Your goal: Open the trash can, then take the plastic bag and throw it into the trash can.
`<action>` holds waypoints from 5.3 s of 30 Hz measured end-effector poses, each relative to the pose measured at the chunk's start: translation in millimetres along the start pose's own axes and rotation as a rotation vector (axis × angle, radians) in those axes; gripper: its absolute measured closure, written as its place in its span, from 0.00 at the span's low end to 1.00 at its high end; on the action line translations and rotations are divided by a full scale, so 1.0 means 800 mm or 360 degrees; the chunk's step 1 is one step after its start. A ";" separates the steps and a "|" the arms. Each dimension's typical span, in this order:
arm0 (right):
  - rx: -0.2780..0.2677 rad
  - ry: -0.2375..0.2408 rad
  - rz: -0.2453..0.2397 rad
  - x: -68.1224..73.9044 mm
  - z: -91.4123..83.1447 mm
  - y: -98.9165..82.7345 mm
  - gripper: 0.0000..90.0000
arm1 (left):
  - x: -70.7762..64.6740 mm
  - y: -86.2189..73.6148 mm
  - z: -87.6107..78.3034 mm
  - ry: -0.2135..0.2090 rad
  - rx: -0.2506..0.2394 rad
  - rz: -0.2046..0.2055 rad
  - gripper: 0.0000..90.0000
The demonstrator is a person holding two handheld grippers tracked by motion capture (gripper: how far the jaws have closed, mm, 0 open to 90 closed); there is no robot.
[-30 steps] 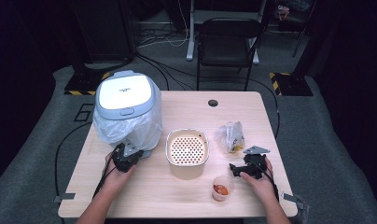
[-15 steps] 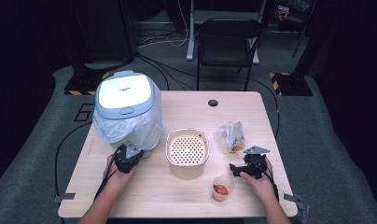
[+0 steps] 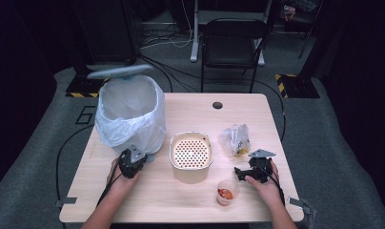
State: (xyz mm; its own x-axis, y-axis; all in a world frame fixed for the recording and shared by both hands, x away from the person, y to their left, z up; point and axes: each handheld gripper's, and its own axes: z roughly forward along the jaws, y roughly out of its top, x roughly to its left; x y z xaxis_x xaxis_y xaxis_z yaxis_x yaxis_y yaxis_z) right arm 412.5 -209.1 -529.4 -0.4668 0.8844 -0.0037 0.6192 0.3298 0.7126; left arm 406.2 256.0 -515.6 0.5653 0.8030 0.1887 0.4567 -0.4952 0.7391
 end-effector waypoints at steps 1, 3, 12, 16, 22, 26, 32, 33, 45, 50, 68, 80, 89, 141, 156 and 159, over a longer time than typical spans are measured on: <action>-0.0001 -0.0001 -0.0006 0.000 0.000 0.000 0.00 | 0.001 0.000 0.001 -0.0011 -0.0009 -0.0006 1.00; -0.0003 0.0000 -0.0009 -0.001 0.000 0.000 0.00 | 0.002 -0.001 0.000 -0.0016 -0.0003 -0.0013 1.00; 0.0002 -0.0001 0.0002 0.000 0.000 0.000 0.00 | 0.000 -0.004 0.000 -0.0002 -0.0035 -0.0045 1.00; 0.0000 0.0001 0.0002 0.000 0.000 0.000 0.00 | 0.000 -0.004 0.000 -0.0001 -0.0035 -0.0049 1.00; 0.0000 0.0003 0.0016 0.000 -0.001 0.000 0.01 | 0.000 -0.005 0.000 0.0000 -0.0048 -0.0064 1.00; 0.0000 0.0010 -0.0004 -0.002 -0.004 0.001 0.11 | 0.000 -0.004 0.000 0.0001 -0.0041 -0.0066 1.00; 0.0055 0.0008 0.0086 -0.006 -0.021 0.006 0.30 | 0.000 -0.004 0.000 0.0004 -0.0037 -0.0051 1.00; 0.0052 0.0011 0.0084 -0.009 -0.023 0.007 0.32 | -0.001 -0.004 0.000 0.0009 -0.0041 -0.0057 1.00; -0.0074 -0.0013 0.0304 -0.039 -0.058 0.039 0.32 | -0.002 -0.004 0.000 0.0029 -0.0041 -0.0030 1.00; -0.0099 -0.0044 0.0318 -0.056 -0.063 0.067 0.32 | -0.002 -0.004 0.000 0.0029 -0.0042 -0.0033 1.00; -0.0117 -0.0110 0.0298 -0.078 -0.050 0.121 0.31 | -0.002 -0.004 0.000 0.0024 -0.0033 -0.0030 1.00; -0.0081 -0.0048 0.0249 -0.056 -0.019 0.144 0.18 | -0.003 -0.004 0.000 0.0029 -0.0034 -0.0025 1.00; -0.0011 -0.0017 0.0177 -0.033 0.004 0.147 0.16 | -0.004 -0.004 0.000 0.0032 -0.0042 -0.0039 1.00; 0.0209 0.0098 -0.0012 0.017 0.082 0.133 0.81 | -0.006 -0.004 -0.001 0.0036 -0.0029 -0.0038 1.00; 0.0118 0.0163 -0.0022 0.006 0.016 0.173 0.82 | -0.006 -0.004 -0.001 0.0037 -0.0030 -0.0051 1.00; 0.0083 0.0181 -0.0043 0.006 -0.003 0.184 0.82 | -0.006 -0.004 -0.001 0.0038 -0.0027 -0.0042 1.00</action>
State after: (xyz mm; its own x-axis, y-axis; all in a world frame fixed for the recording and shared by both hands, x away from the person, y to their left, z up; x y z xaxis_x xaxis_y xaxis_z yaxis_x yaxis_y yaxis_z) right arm 500.1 -156.6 -422.7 -0.5506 0.8327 0.0594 0.6362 0.3724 0.6757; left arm 401.6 254.0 -518.1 0.5366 0.8236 0.1838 0.4596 -0.4679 0.7549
